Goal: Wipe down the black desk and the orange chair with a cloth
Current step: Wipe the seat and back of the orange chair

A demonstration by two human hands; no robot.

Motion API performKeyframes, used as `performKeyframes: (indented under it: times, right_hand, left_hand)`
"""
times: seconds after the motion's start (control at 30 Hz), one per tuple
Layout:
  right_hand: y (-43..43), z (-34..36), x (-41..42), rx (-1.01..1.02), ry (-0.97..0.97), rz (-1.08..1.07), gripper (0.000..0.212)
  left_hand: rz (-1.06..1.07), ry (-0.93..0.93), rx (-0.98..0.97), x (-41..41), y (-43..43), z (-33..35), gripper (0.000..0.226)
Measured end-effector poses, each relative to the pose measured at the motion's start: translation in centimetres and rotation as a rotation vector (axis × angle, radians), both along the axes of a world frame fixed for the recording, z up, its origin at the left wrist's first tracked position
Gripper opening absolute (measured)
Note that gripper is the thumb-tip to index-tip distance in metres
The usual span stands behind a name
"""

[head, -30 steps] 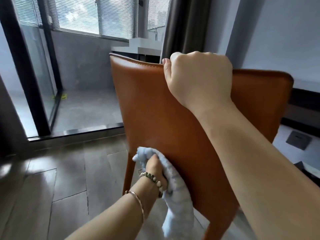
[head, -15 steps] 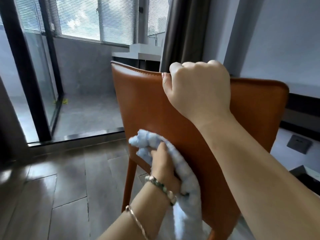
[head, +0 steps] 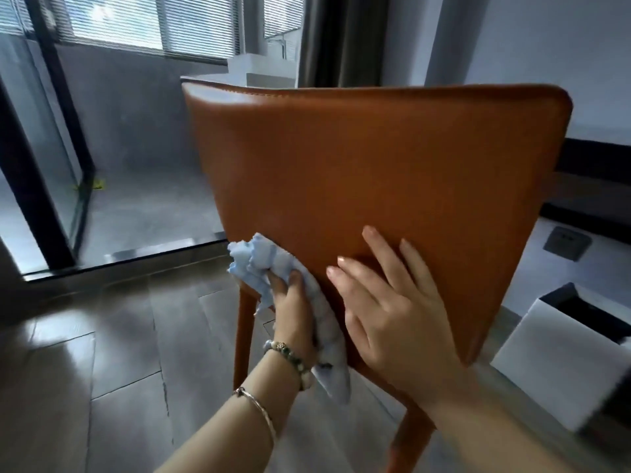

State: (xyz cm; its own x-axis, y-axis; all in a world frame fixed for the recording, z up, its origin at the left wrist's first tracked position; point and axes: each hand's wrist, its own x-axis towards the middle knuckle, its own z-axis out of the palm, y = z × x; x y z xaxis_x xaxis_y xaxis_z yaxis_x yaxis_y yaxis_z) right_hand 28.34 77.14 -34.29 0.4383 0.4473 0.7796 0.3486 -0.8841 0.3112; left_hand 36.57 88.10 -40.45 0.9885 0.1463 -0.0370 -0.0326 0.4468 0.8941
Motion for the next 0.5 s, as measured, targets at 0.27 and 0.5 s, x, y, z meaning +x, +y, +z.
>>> performKeyframes:
  times: [0.27,0.5]
  right_hand:
    - [-5.0,-10.1,-1.9,0.125,0.145,0.054,0.026]
    - [-5.1,-12.0,-3.0,0.243,0.181,0.024,0.026]
  left_hand:
    - [0.127,-0.308,0.23,-2.4,-2.9,-1.4,0.058]
    - [-0.069,0.298,0.035,-2.8,-5.1,-7.3,0.054]
